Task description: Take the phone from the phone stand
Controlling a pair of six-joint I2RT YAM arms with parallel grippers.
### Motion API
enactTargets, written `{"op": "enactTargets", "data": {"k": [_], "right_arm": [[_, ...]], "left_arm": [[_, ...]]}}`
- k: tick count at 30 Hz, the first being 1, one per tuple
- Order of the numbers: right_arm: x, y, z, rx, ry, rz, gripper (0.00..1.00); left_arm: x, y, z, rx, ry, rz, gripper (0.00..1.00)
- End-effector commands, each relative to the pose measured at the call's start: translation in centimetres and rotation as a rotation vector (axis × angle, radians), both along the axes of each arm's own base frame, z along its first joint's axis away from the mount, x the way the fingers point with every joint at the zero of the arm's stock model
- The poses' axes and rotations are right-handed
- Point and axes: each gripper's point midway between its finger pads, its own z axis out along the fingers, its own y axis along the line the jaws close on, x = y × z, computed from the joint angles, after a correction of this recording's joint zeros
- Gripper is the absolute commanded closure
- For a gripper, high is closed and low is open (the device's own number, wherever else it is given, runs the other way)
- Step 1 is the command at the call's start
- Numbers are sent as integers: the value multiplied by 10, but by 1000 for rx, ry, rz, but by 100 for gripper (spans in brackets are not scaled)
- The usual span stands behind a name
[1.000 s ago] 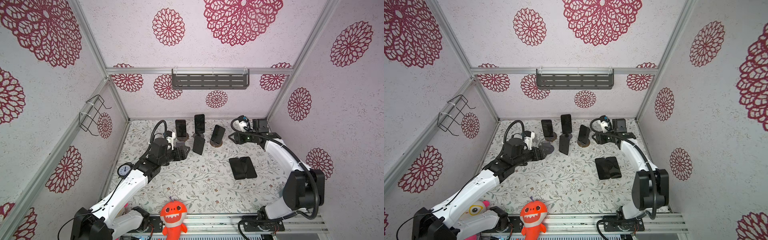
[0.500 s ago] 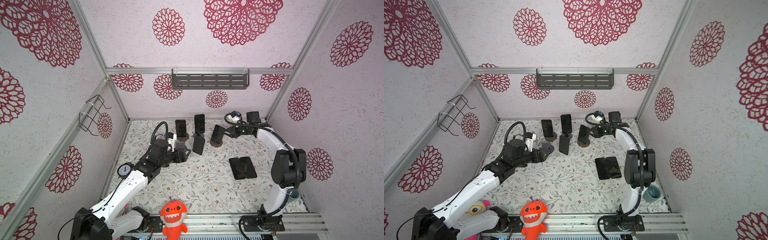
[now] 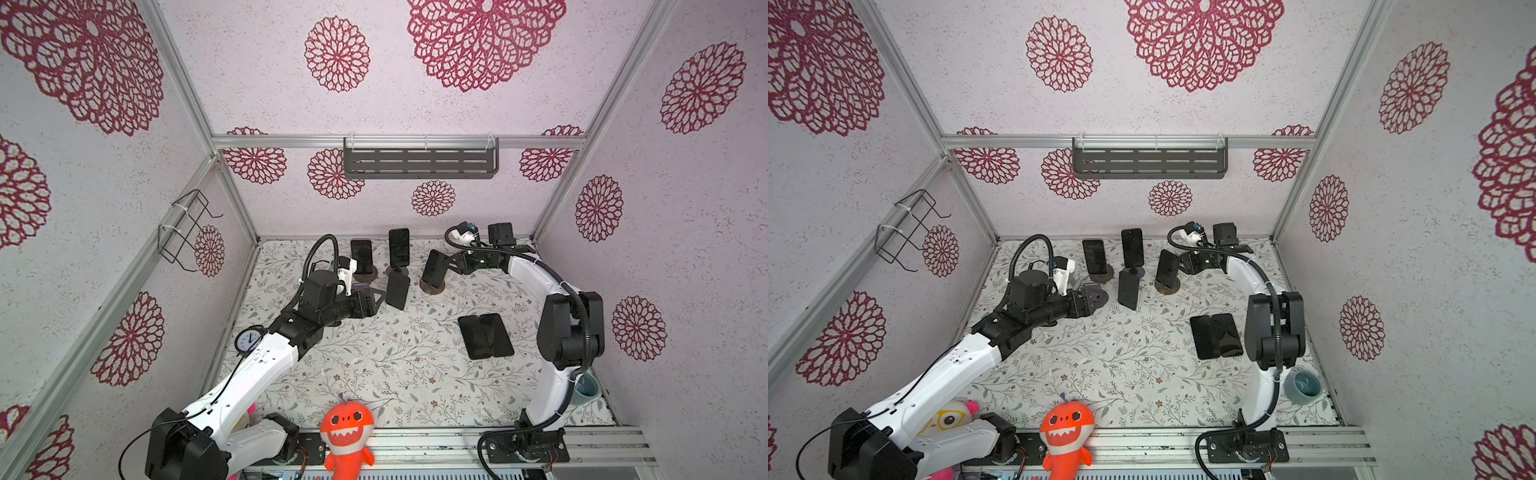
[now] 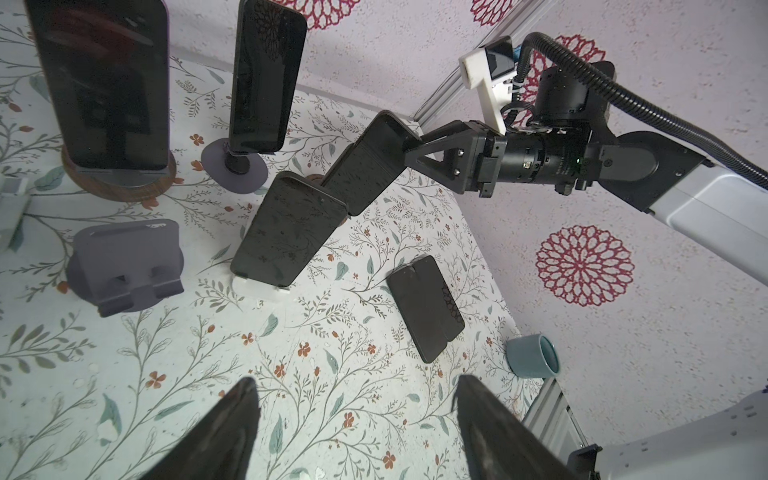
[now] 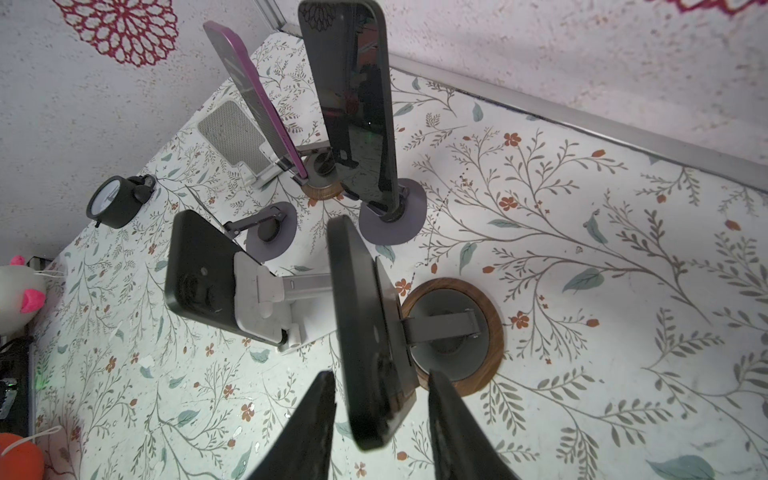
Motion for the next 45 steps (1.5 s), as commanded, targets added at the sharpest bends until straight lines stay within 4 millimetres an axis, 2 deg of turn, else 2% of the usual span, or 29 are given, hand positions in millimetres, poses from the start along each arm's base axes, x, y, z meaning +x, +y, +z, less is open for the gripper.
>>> {"op": "enactTargets", "data": {"k": [1,7,18,22,26,33,37,43,45], "right_arm": [[3,7,9,40,-30,25,61],[6,6,7,46,-25,13,68],[-2,1,9,-11,-16,28,81],[-6,-1,17,-33,-30,27,86],[-15,-2,35,-32,-34,34,92],[-45,-10,67,-57,-46,12,94],[-70,-15,81,-54,-39,-5,94],[-128,-5,104,28,-2,98,95],[-147,-1,110,57,25,154,95]], "left_arm": [[1,-7,14,-14,-37,-19,22],[2,-9,13,-13,-35,-16,22],[6,-14,12,-4,-30,-22,22],[6,-16,15,-6,-38,-26,22],[8,-18,23,-7,-62,-35,21],[17,-30,34,7,-96,-84,21],[26,-47,39,15,-126,-166,22],[15,-89,46,-24,-191,-517,23],[13,-96,43,-31,-197,-615,23]]}}
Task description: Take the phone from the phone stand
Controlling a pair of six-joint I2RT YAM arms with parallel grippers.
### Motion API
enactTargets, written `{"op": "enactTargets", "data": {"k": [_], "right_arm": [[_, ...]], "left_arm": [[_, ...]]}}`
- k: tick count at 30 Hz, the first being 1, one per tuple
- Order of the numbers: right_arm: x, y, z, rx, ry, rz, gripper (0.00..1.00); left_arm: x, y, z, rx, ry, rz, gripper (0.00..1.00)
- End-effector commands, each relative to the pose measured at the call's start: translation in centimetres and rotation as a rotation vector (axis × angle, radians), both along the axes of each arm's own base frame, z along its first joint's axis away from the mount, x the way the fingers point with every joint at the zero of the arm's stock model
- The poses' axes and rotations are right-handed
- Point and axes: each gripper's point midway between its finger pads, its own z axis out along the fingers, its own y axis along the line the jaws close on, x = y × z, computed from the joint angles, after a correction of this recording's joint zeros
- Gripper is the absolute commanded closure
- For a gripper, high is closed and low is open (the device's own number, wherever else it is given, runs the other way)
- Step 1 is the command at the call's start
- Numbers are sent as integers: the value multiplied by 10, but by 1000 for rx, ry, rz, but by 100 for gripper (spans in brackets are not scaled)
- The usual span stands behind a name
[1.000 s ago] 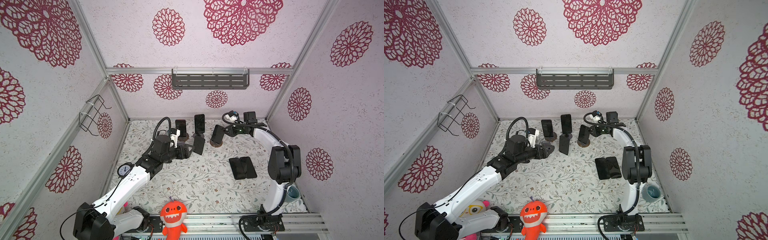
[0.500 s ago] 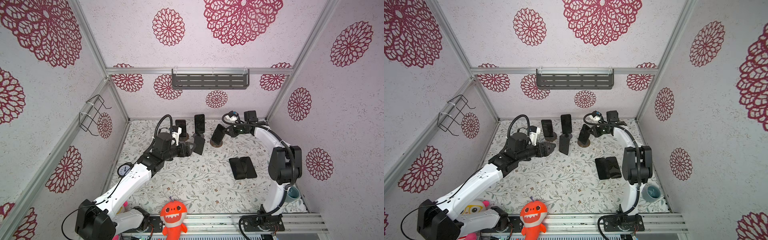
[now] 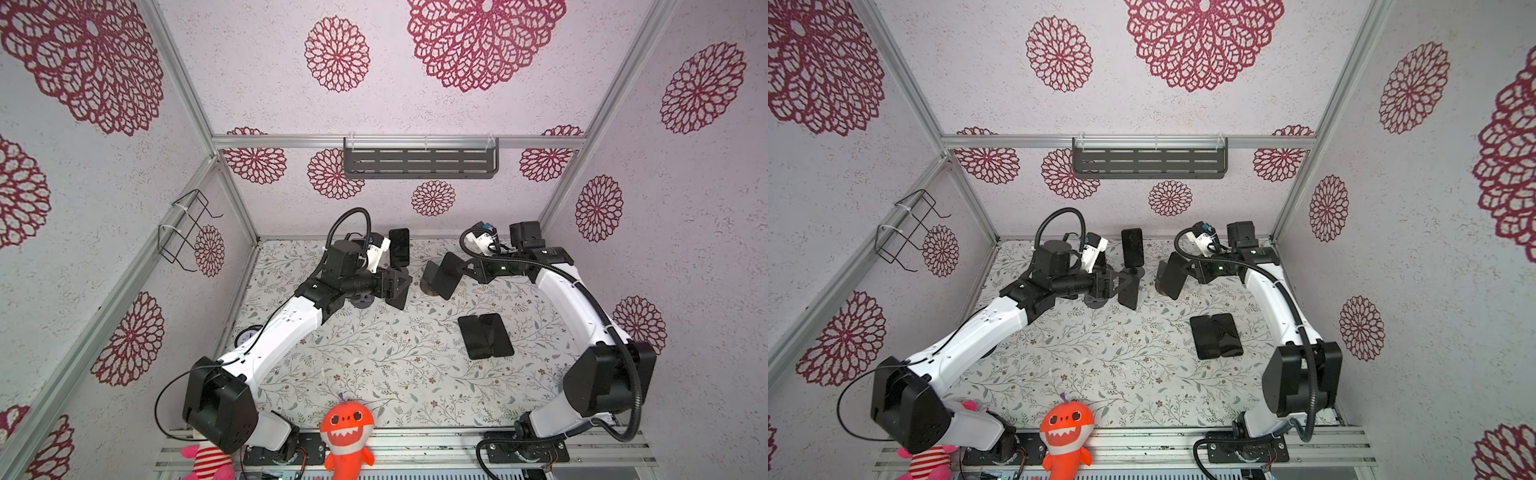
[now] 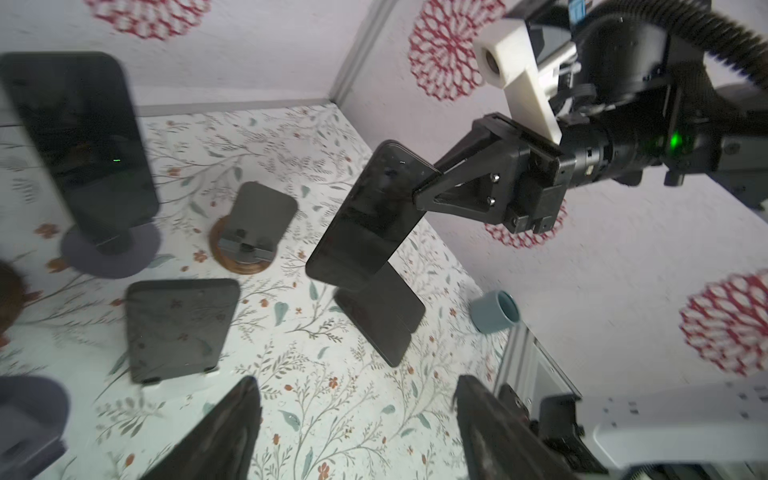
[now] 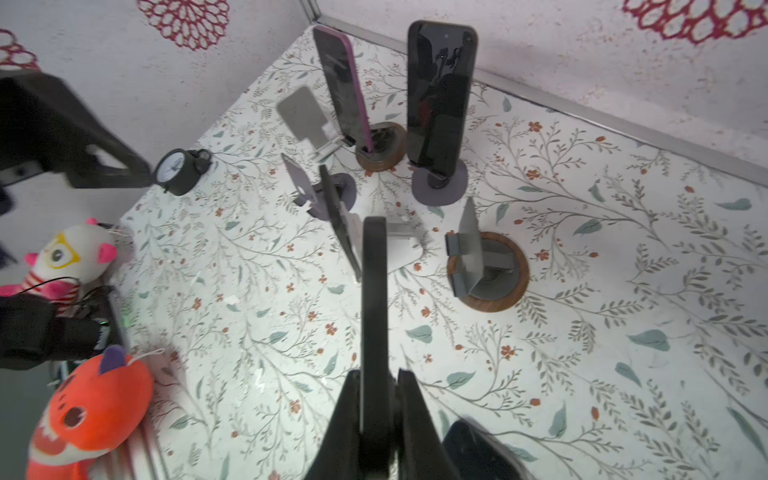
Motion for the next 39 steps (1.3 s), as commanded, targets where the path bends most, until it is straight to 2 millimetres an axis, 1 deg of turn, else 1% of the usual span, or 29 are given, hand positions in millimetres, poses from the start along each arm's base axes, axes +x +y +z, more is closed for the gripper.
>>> {"op": "enactTargets", "data": {"k": [1,5,7,8,9,10,11,13,18,22,25,30,36,39], "right_arm": [[-44,14,27,95,20,137,96],[-75,21,42,142,-21,234,97],[-86,23,47,165,-26,271,98],[-91,24,50,176,-31,292,99],[-93,25,51,183,-35,305,99],[-96,26,53,192,-35,322,100],[-98,27,55,198,-36,333,100],[-102,29,58,211,-42,370,100],[-105,35,57,219,-41,425,100],[-104,44,57,226,-28,464,100],[-101,47,60,231,-37,477,100],[-97,50,63,247,-43,494,100],[-93,52,65,250,-41,505,100],[-92,53,67,252,-37,516,100]], "left_arm": [[-19,-18,6,-27,-73,-275,23],[-15,-26,-2,-18,-97,-378,23],[-13,-30,-4,-27,-104,-407,26],[-13,-32,-4,-37,-102,-426,29],[-15,-34,-2,-54,-101,-451,35],[-18,-37,-2,-74,-98,-479,45],[-22,-39,-1,-90,-103,-503,52],[-27,-39,-4,-104,-102,-534,55],[-34,-40,-7,-117,-96,-562,51],[-38,-43,-10,-122,-86,-583,39],[-45,-45,-13,-133,-73,-613,37],[-57,-49,-18,-132,-69,-655,41],[-62,-50,-22,-145,-67,-685,56],[-62,-50,-23,-140,-74,-686,68]]}}
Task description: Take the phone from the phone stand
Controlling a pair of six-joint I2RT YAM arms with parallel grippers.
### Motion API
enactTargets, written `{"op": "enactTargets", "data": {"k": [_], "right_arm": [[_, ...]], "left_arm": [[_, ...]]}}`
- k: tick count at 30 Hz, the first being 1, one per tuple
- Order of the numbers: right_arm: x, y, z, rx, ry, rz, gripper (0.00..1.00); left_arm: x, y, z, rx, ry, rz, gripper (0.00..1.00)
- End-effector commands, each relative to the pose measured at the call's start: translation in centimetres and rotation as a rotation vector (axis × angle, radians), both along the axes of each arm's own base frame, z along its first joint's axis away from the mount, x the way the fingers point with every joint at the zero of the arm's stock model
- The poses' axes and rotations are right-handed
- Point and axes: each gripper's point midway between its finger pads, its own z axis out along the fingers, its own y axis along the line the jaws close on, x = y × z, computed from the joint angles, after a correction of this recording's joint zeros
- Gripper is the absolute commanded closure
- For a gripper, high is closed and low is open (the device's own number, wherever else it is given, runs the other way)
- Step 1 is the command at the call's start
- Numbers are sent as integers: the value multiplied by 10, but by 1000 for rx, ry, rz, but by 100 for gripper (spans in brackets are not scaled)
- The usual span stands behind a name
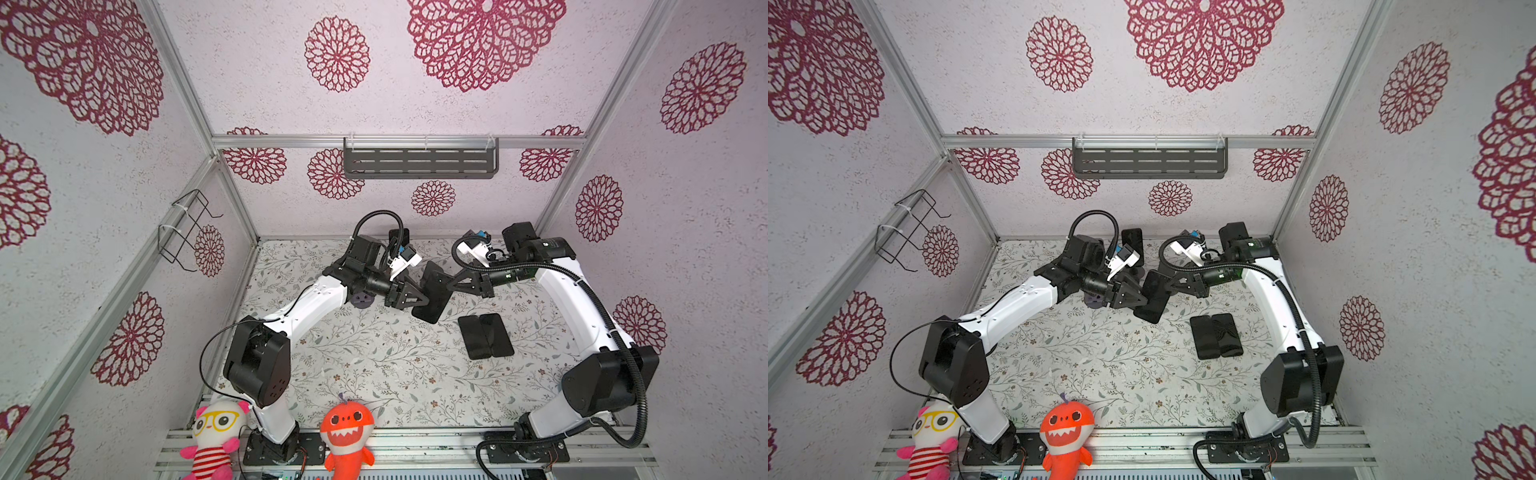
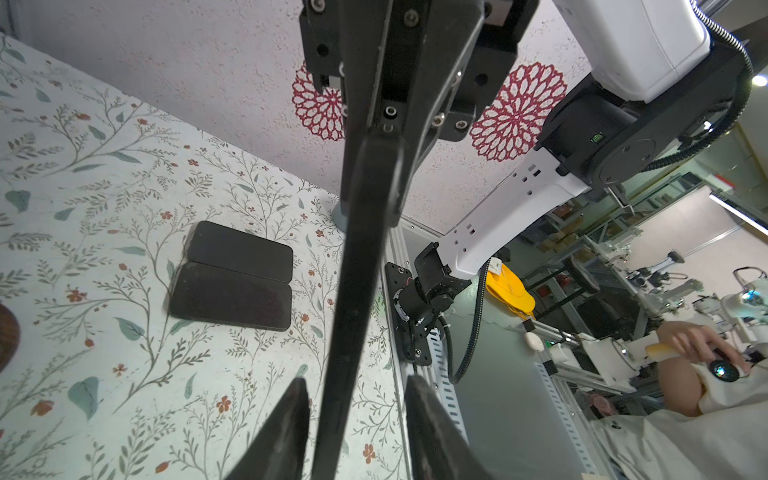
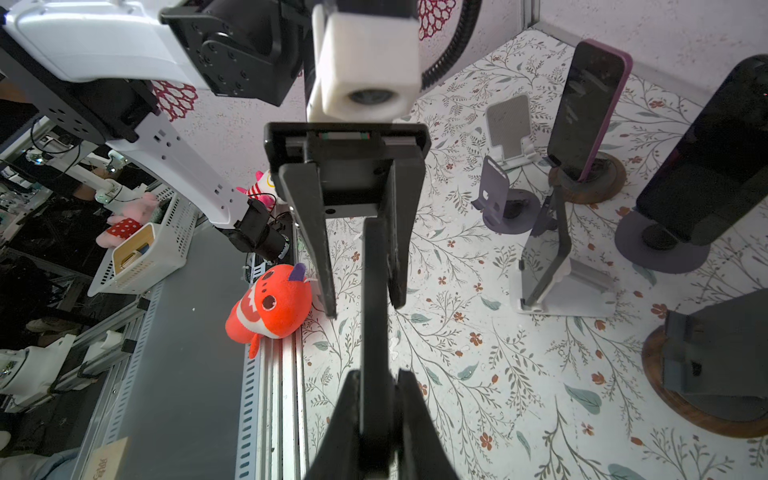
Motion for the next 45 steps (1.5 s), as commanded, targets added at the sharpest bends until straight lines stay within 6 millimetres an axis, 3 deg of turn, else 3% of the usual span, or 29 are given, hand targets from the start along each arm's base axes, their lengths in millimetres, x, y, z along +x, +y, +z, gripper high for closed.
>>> {"op": "enactTargets", "data": {"k": [1,9,14,19,21,24,28,31,39,43,45], "right_arm": [[-9,7,25,82,-37,62,100],[-4,8,21,74,-21,61,99],[5,-2,7,9,-4,4,57],[46,-37,-2,-37,8,-272,47],[73,-64,-8,-75,13,-507,48],[91,-110,-27,-196,48,-822,51],[88,-168,-68,-433,114,-1118,56],[79,-201,-100,-552,151,-1244,60],[66,-236,-151,-564,216,-1417,80],[61,-243,-182,-600,286,-1440,94],[59,-246,-197,-606,322,-1454,96]], "left_arm": [[-8,-1,-3,-15,-17,-43,74],[-5,-1,-6,-1,-11,-30,100],[-2,-1,-7,21,-4,11,100],[10,-8,-9,64,18,127,100],[16,-15,-10,93,41,198,100],[16,-31,-13,153,79,277,100],[10,-55,-18,254,108,358,100],[18,-66,-29,311,205,483,100],[23,-89,-92,422,459,687,100],[23,-93,-115,415,560,769,100],[23,-94,-139,445,606,797,100]]}}
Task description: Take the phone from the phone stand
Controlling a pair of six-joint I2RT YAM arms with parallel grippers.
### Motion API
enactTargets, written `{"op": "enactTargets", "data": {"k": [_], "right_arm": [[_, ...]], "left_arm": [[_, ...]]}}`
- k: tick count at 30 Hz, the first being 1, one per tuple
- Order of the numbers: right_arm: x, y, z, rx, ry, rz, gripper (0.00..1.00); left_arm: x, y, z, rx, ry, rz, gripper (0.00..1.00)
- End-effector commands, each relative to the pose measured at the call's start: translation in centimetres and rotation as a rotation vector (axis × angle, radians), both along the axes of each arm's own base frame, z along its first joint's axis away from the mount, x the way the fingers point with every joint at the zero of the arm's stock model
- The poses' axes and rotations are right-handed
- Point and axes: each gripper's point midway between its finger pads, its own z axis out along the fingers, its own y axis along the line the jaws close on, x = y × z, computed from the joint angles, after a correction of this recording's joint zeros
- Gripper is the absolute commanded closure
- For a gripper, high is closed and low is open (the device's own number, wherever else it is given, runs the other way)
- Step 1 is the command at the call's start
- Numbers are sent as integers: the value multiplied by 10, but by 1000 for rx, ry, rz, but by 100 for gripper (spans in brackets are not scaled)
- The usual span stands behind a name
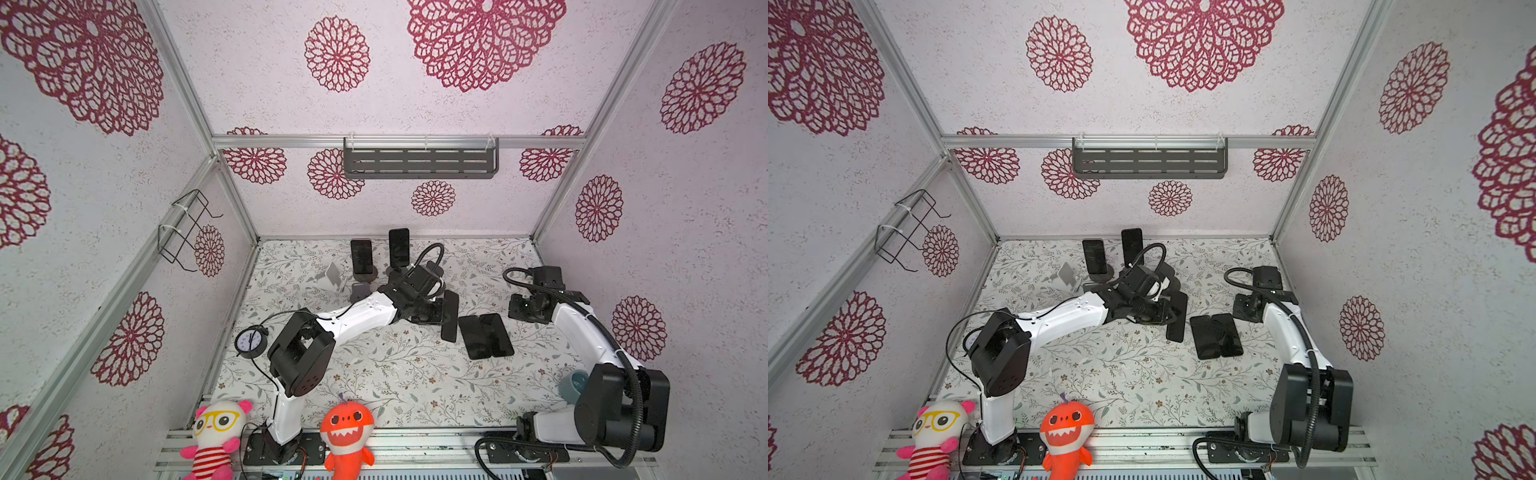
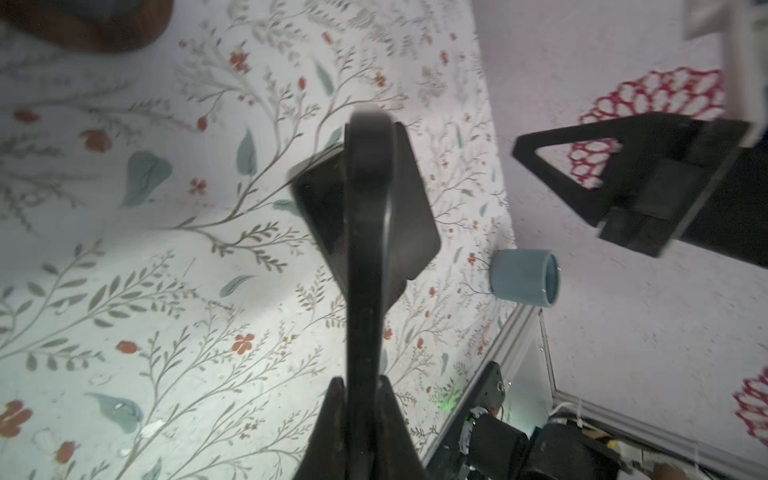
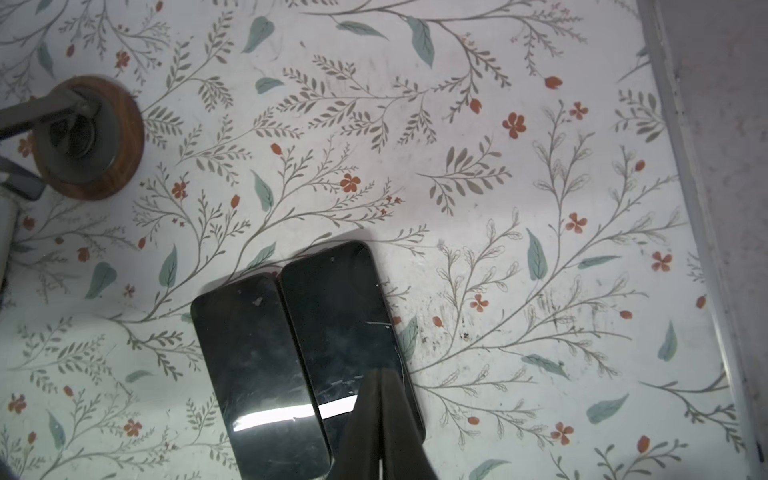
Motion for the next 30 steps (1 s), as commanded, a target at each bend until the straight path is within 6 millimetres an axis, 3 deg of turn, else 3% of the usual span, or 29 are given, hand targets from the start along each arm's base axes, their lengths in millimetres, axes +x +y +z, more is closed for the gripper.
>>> {"op": "enactTargets", "data": {"k": [1,11,30], "right_arm": [[7,-12,-13,-5,-11,-85,96],[2,-19,-47,-28,50,-111,100],[3,-20,-64,-47,90,-88,100]], "left_arm": [[8,-17,3,-68,29,120,100],[-18,-19,-36,-1,197,158,100],[-13,-38,-64,-34,251,226,100]]}}
